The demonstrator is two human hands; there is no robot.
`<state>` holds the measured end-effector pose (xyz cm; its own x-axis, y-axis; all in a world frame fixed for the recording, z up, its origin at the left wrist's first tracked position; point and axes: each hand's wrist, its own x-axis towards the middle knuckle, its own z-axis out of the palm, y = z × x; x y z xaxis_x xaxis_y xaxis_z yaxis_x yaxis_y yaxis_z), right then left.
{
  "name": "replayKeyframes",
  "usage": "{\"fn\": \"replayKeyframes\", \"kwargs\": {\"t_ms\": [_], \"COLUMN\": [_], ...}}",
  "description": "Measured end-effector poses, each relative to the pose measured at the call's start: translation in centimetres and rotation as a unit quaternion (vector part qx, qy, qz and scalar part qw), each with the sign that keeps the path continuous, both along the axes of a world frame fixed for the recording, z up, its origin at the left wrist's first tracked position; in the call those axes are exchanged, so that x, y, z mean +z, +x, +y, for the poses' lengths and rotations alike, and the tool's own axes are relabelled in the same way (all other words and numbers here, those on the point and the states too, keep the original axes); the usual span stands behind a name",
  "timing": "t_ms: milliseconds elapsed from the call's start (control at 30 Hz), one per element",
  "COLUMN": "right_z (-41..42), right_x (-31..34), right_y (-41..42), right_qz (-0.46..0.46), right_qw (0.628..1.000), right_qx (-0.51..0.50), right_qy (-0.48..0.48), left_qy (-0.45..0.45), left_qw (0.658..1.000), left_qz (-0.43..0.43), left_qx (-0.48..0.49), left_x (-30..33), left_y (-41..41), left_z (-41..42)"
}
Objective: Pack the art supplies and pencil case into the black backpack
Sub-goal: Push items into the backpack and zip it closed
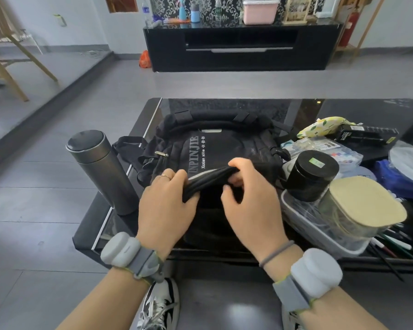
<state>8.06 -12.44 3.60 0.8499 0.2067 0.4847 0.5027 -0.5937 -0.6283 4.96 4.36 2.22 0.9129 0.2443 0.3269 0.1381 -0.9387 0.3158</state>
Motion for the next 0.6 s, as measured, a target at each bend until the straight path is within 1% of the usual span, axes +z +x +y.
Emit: {"fn": "replayKeyframes", "kwargs": {"t_ms": [100, 167, 200, 300, 333, 400, 533, 600], "right_z": [1.0, 1.4, 1.5, 1.3, 1.1, 1.0, 0.9, 0.8], "right_x": [-0.7, -1.5, -1.8, -2.0, -2.0, -2.2, -3.4, -4.1], "right_y": [-2.1, -3.2, -3.4, -3.1, -3.0, -3.0, -3.4, -3.8], "right_qz": [-0.007, -0.001, 0.004, 0.056, 0.080, 0.123, 0.164, 0.199], "right_qw": [0.994, 0.985, 0.983, 0.987, 0.984, 0.971, 0.940, 0.916], "right_qx": [0.080, 0.112, 0.112, 0.113, 0.118, 0.130, 0.133, 0.137], "right_qy": [-0.069, -0.133, -0.143, -0.102, -0.105, -0.157, -0.267, -0.320], "left_qy": [0.008, 0.007, 0.010, 0.025, 0.027, 0.032, 0.029, 0.013], "left_qw": [1.000, 1.000, 1.000, 0.999, 0.999, 0.999, 0.997, 0.997], "left_qz": [-0.005, -0.011, -0.015, -0.022, -0.025, -0.032, -0.057, -0.080], "left_qx": [-0.013, -0.015, -0.017, -0.023, -0.025, -0.029, -0.030, -0.011], "left_x": [1.0, 1.5, 1.7, 2.2, 2.4, 2.6, 3.2, 4.2], "left_y": [0.5, 0.8, 0.9, 1.1, 1.2, 1.4, 1.8, 2.5], "left_z": [-0.2, -0.1, 0.0, 0.1, 0.1, 0.1, 0.2, 0.9]}}
